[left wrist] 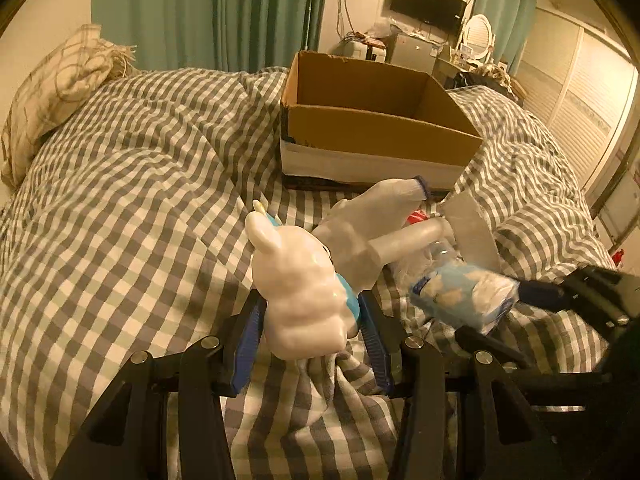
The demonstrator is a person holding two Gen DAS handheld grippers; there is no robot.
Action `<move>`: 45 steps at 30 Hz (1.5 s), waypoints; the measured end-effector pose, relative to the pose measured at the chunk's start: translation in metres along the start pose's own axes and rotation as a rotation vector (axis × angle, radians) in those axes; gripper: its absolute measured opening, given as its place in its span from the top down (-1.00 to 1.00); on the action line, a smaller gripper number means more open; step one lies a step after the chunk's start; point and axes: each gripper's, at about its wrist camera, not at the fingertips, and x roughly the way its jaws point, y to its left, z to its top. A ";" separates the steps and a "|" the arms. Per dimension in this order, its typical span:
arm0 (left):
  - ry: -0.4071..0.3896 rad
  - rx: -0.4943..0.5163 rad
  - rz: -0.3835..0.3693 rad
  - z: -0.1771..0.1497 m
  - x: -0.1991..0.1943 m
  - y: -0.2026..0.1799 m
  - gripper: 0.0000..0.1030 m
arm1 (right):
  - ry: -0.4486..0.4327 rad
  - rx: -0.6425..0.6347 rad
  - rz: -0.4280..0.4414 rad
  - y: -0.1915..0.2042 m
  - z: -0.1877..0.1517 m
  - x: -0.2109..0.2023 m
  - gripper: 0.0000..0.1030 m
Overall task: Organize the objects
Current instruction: 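Grasp the white bunny toy with the left tool while the right tool grasps the tissue pack, then lower the bunny and tissue pack into the box and open both tools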
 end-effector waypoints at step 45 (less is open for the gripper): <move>-0.089 0.128 -0.050 0.206 0.110 -0.037 0.03 | -0.255 0.218 0.022 -0.174 0.194 0.042 -0.02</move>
